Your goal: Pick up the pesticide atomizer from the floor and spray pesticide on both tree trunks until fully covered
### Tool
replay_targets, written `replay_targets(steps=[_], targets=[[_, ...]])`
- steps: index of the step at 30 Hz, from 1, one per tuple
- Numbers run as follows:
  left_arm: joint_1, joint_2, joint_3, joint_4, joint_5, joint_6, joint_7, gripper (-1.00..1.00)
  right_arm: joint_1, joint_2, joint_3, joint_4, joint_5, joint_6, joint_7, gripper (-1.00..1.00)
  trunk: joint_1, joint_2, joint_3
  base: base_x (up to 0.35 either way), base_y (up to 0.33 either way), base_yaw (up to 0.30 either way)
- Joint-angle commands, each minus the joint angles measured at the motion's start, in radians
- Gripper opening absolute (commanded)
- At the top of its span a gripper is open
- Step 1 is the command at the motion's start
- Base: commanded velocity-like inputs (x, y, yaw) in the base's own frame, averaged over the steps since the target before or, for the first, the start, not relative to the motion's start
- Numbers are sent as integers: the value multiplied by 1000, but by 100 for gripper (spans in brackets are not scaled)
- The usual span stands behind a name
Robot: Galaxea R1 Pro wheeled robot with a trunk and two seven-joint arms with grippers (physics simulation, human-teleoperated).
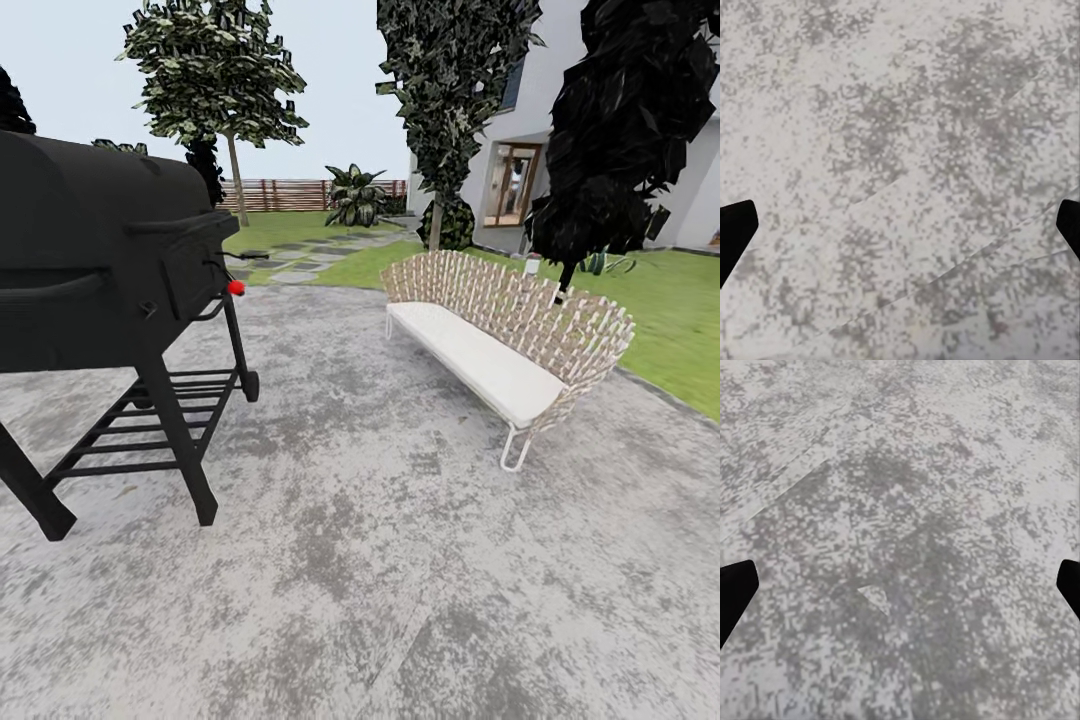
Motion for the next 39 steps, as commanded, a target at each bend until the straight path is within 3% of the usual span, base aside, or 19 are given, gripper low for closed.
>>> replay_targets(steps=[1, 24, 39], targets=[[-1, 0, 0, 1, 1, -3, 0, 100, 0, 0, 0, 1, 0, -3, 0, 100, 4, -8, -4, 0, 0, 0], [-1, 0, 0, 1, 1, -3, 0, 100, 0, 0, -1, 1, 0, -4, 0, 100, 92, -169, -77, 0, 0, 3], [-1, 0, 1, 1, 1, -3, 0, 100, 0, 0, -2, 1, 0, -2, 0, 100, 149, -274, -142, 0, 0, 149]])
